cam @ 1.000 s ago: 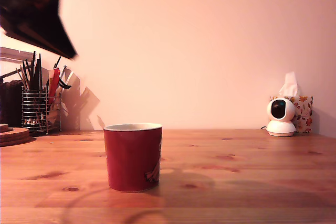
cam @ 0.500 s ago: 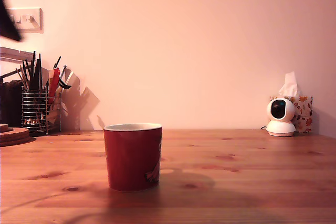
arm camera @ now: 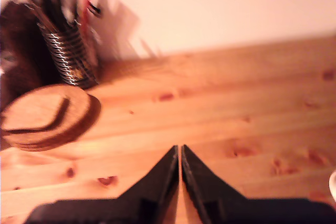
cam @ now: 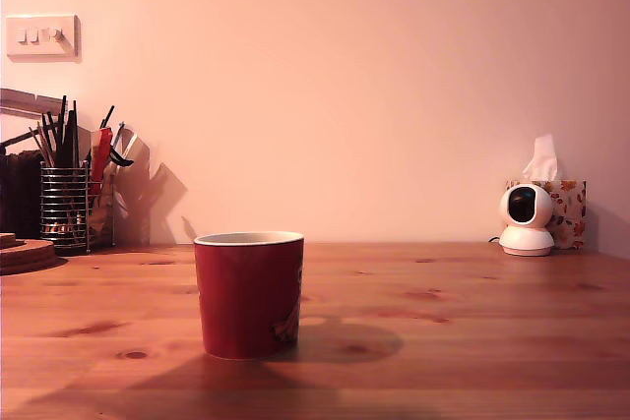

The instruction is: Pick up the coffee capsules on the table and drop them inside the coffee cup

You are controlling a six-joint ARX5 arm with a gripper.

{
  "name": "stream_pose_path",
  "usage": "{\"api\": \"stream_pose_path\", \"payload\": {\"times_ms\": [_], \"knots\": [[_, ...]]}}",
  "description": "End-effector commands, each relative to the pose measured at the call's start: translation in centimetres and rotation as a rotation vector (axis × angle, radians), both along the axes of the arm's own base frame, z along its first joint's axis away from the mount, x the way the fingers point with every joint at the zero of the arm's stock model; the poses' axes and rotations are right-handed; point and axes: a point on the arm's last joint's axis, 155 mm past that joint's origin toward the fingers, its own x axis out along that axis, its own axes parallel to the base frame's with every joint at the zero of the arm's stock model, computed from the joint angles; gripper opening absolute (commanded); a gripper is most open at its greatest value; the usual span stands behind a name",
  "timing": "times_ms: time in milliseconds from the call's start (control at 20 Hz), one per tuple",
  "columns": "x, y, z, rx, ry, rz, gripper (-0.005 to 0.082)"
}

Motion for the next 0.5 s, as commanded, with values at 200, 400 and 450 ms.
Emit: {"api": "stream_pose_path", "payload": {"times_ms": [200, 400, 450], "knots": [[-2.4, 0.2, -0.5, -0.016, -0.045, 0.003, -0.0024], [-4.0, 0.2, 0.8, -0.018, -0.103, 0.002, -0.0024], [-4.2, 0.2, 1.0, -0.019, -0.110, 0.002, -0.0024]]}}
